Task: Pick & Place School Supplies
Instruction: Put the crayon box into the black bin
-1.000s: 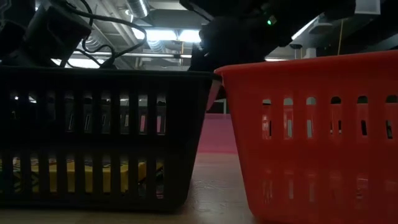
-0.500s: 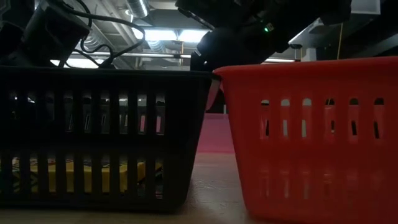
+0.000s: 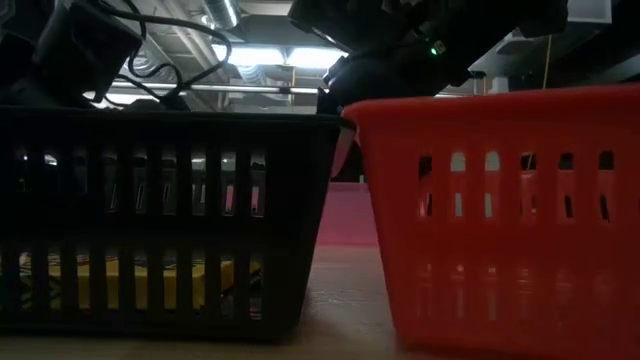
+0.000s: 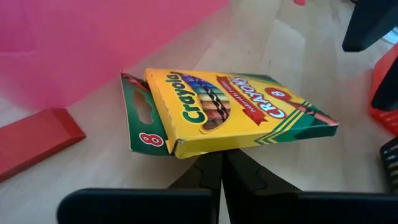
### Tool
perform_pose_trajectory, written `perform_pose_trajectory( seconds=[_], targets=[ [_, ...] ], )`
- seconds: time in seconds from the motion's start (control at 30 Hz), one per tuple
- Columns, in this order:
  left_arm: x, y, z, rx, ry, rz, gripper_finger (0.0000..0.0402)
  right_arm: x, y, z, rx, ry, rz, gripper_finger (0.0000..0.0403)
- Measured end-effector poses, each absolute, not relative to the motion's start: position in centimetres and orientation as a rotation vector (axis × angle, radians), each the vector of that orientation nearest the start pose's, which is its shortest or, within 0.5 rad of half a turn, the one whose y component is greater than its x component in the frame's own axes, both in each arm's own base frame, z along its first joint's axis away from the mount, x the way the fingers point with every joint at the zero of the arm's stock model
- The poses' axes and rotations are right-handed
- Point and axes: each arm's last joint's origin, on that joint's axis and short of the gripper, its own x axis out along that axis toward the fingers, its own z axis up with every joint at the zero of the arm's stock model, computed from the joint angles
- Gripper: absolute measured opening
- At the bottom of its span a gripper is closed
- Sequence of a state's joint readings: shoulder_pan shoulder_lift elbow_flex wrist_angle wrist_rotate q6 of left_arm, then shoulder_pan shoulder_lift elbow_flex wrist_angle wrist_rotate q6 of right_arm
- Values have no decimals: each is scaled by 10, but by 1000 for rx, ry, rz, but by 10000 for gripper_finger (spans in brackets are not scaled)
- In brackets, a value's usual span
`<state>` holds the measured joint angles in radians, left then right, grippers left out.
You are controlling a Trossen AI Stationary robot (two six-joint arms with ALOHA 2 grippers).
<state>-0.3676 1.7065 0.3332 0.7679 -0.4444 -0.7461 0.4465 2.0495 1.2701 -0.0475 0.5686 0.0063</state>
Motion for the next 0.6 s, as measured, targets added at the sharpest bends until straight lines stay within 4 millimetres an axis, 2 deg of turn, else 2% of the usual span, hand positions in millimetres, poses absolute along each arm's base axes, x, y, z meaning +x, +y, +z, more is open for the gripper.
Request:
perform_pose_trajectory(
  seconds=[0.6],
  targets=[
    [232,-74,88,-498,433,282,2,387,160,142,-412,779,-135,224]
  ],
)
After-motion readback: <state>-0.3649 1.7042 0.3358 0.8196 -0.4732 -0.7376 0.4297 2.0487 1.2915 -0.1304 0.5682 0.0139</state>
